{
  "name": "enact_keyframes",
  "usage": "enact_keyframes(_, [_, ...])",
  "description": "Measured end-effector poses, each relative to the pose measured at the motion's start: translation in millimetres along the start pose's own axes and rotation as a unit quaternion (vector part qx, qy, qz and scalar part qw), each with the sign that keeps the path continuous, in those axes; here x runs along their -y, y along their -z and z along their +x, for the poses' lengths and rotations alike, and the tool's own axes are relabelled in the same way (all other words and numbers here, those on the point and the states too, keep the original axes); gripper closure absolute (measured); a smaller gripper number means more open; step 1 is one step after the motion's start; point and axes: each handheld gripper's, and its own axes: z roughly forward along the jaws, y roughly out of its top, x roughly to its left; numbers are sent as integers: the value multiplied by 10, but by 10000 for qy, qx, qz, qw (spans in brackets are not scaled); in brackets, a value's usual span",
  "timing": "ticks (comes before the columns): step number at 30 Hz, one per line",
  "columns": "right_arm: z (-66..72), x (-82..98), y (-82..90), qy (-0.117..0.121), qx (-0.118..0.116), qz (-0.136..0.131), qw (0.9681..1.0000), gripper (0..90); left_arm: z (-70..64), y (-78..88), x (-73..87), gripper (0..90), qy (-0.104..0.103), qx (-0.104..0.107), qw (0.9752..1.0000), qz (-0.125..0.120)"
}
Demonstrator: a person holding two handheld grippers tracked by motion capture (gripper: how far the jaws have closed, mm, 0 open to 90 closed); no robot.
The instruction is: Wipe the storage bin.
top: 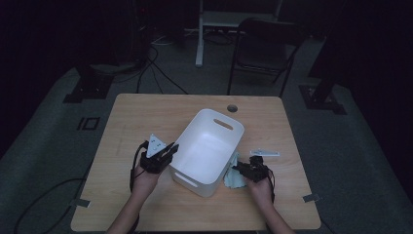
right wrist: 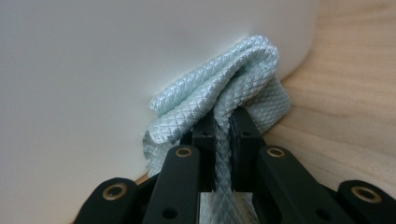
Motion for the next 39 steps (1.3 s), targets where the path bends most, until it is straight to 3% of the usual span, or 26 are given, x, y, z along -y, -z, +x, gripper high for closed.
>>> enact_keyframes(3, [101, -42, 131, 87, -180, -233, 9995, 832, -7, 0, 0, 827, 67, -43, 10000, 2])
enact_keyframes(5, [186, -75, 255, 131, -466, -428, 9979, 831, -11, 1, -5, 829, 53, -70, 10000, 36])
enact_keyframes(8, [349, -129, 453, 187, -965, -847, 9915, 831, -26, -3, -9, 830, 51, -82, 9999, 41])
enact_keyframes(9, [404, -144, 499, 307, -1022, -959, 9897, 830, -44, -2, -17, 830, -2, -74, 9999, 84])
enact_keyframes(11, [479, -156, 541, 431, -945, -1019, 9894, 829, -59, -3, -21, 831, -29, -59, 9999, 107])
enact_keyframes(12, [481, -150, 540, 482, -876, -1038, 9896, 830, -58, -4, -14, 830, 49, -31, 10000, 77])
enact_keyframes(14, [438, -146, 520, 426, -917, -1023, 9896, 830, -76, -8, -19, 828, -3, -45, 9999, 91])
enact_keyframes(16, [423, -135, 472, 593, -657, -880, 9922, 831, -85, -10, -18, 828, 20, -55, 10000, 80])
enact_keyframes(25, [108, -1, 124, 235, -423, -238, 9985, 832, -86, -10, -28, 817, 35, -46, 9999, 126])
enact_keyframes(28, [7, 75, -41, 88, -287, 91, 9995, 832, -94, -9, -22, 816, 85, -142, 9998, 103])
enact_keyframes(30, [-16, 78, -64, -16, -314, 151, 9994, 831, -111, -11, -16, 818, 176, -268, 9995, 75])
enact_keyframes(33, [34, 58, -10, 40, -325, 151, 9994, 831, -129, -11, -20, 822, 144, -366, 9992, 88])
enact_keyframes(34, [186, 50, 181, 200, -606, -78, 9979, 829, -141, -9, -20, 823, 129, -440, 9989, 91])
enact_keyframes(35, [186, 50, 181, 200, -606, -78, 9979, 829, -141, -9, -20, 823, 129, -440, 9989, 91])
enact_keyframes(36, [362, 46, 389, 439, -800, -348, 9952, 828, -143, -9, -19, 823, 139, -444, 9989, 87])
enact_keyframes(37, [440, 45, 487, 533, -896, -494, 9933, 828, -143, -8, -18, 823, 157, -445, 9989, 82])
enact_keyframes(39, [494, 44, 555, 587, -942, -618, 9919, 828, -144, -8, -15, 823, 165, -444, 9989, 69])
